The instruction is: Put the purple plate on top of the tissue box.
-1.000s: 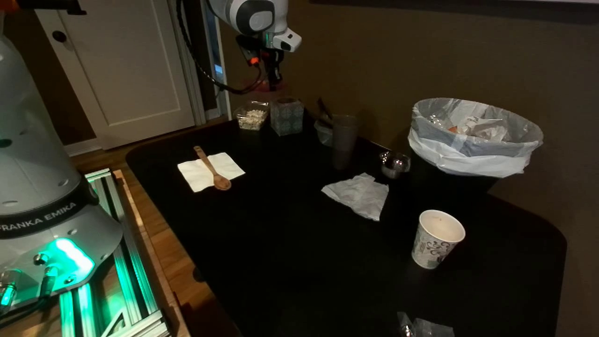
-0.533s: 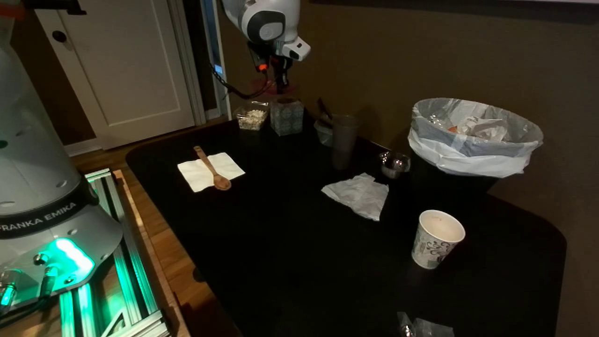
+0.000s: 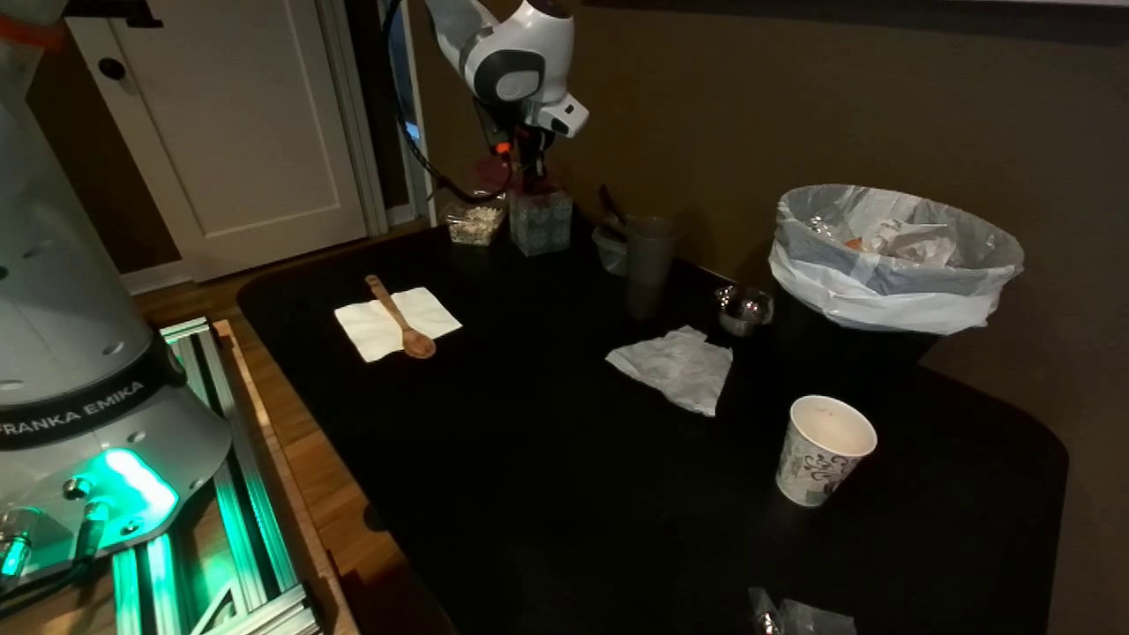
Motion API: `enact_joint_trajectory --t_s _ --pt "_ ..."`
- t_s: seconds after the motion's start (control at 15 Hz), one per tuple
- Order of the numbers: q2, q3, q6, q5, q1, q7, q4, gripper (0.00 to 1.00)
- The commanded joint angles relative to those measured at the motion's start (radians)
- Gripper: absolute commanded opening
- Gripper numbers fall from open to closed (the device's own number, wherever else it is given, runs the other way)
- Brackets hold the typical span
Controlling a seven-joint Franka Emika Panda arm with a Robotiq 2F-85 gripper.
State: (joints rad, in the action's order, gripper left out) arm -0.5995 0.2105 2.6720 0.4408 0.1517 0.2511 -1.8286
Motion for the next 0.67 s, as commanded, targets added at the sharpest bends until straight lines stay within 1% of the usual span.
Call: enact_joint_trajectory --t_s 0.0,0.13,0.33,0.6 --pt "-0.046 0.051 0.047 0.048 -0.04 -0.055 0.04 0.01" --pt "-0.051 0.056 0.074 0.051 -0.048 -0.06 0.049 0.01" --pt "-0.06 0.038 0.102 0.028 -0.044 -0.052 0.053 0.01" --pt "-0.061 0.025 0.101 0.01 -0.05 -0.055 0.04 0.01"
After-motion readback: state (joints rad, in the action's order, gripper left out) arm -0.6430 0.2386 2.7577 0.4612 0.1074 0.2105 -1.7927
